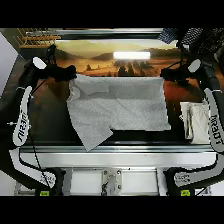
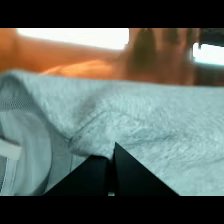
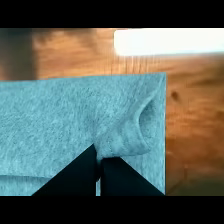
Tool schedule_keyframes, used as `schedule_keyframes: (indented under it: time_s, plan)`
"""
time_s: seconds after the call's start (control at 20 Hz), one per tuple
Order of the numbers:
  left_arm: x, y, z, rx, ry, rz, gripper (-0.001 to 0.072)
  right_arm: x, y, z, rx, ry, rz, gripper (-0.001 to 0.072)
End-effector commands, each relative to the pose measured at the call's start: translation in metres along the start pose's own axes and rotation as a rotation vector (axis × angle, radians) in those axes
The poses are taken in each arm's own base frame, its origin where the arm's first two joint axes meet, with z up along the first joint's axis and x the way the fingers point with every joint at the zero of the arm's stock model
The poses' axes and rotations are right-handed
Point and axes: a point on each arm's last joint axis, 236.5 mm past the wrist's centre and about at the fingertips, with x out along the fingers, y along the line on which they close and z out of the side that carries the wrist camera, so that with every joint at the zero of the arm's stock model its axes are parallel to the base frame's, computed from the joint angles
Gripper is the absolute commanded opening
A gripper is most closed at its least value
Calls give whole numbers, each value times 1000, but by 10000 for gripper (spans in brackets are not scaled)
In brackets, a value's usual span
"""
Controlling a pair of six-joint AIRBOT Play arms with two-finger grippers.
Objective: Fold the clothes and pants, and hang the long-sleeved shirts on hangers.
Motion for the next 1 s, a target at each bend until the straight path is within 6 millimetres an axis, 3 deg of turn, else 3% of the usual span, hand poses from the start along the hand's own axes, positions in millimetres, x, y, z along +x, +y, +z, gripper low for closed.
schedule_keyframes:
  time_s: [0.0,0.15,0.3,0.35,0.4,0.45,0.55,0.6,0.7,0.75,0.95]
  plan:
    - [15,27,-38,-7,63,58,6,17,-7,-53,31,93,-10,12]
    - [34,38,-77,-35,132,66,6,30,-11,-99,57,181,-12,15]
    - [40,45,-96,-64,168,77,34,35,-7,-115,91,214,8,30]
    - [39,44,-96,-63,175,75,280,32,-3,-113,107,209,23,171]
    - [34,41,-93,-65,178,72,473,26,-1,-108,110,194,30,420]
    - [23,39,-85,-60,163,66,477,14,0,-99,100,167,29,508]
    - [-7,34,-69,-46,103,66,477,-22,-7,-88,64,131,1,509]
    - [-22,37,-71,-48,83,74,477,-40,-17,-93,45,135,-31,509]
    - [-42,50,-101,-70,101,117,477,-70,-36,-126,89,188,-60,510]
    - [-46,54,-124,-87,133,124,478,-81,-43,-153,143,232,-64,510]
    - [-52,64,-210,-146,244,137,477,-96,-62,-251,466,333,-126,510]
